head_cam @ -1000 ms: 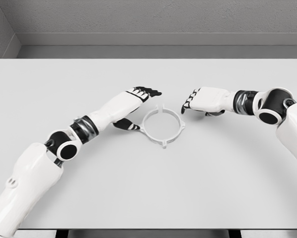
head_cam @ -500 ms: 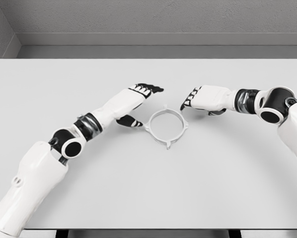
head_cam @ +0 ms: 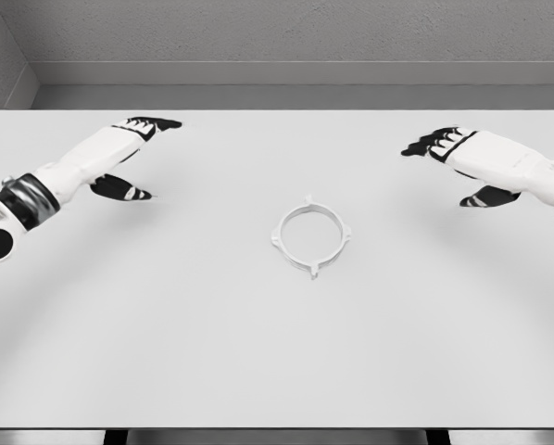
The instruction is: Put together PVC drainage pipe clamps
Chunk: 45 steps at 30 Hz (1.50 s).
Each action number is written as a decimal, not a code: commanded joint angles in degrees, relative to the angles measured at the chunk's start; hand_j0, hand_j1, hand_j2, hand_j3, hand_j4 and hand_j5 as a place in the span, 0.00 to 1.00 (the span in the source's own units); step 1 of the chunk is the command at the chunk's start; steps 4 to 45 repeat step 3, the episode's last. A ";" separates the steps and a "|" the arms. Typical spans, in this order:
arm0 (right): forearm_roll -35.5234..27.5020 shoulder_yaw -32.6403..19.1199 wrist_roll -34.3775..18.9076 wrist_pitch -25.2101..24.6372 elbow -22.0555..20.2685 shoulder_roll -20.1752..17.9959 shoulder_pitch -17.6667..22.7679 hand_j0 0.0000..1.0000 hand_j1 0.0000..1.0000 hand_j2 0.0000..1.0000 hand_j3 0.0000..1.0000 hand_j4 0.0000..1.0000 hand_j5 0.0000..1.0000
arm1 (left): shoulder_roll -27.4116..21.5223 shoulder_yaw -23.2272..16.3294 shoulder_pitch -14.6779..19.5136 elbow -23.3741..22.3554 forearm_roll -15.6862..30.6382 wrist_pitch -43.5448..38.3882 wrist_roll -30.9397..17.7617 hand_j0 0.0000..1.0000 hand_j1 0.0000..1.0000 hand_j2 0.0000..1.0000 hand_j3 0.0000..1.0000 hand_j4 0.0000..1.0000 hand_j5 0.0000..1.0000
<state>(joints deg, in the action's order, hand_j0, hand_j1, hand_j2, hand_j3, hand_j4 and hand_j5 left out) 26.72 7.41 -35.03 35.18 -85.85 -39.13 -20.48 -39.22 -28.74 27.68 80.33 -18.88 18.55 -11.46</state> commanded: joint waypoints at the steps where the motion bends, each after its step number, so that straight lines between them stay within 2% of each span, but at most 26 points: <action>1: -5.36 -2.40 0.03 -0.18 -1.86 -0.51 0.35 1.00 1.00 1.00 1.00 1.00 1.00 | -2.27 0.09 0.00 0.09 1.48 0.00 0.03 1.00 1.00 1.00 1.00 1.00 1.00; 3: -5.54 -2.40 0.03 -0.18 -1.42 -0.34 1.23 1.00 1.00 1.00 1.00 1.00 1.00 | -2.53 0.44 0.00 0.09 2.53 0.00 0.03 1.00 1.00 1.00 1.00 1.00 1.00; 45: -5.54 -2.40 0.03 -0.18 -1.42 -0.34 1.23 1.00 1.00 1.00 1.00 1.00 1.00 | -2.53 0.44 0.00 0.09 2.53 0.00 0.03 1.00 1.00 1.00 1.00 1.00 1.00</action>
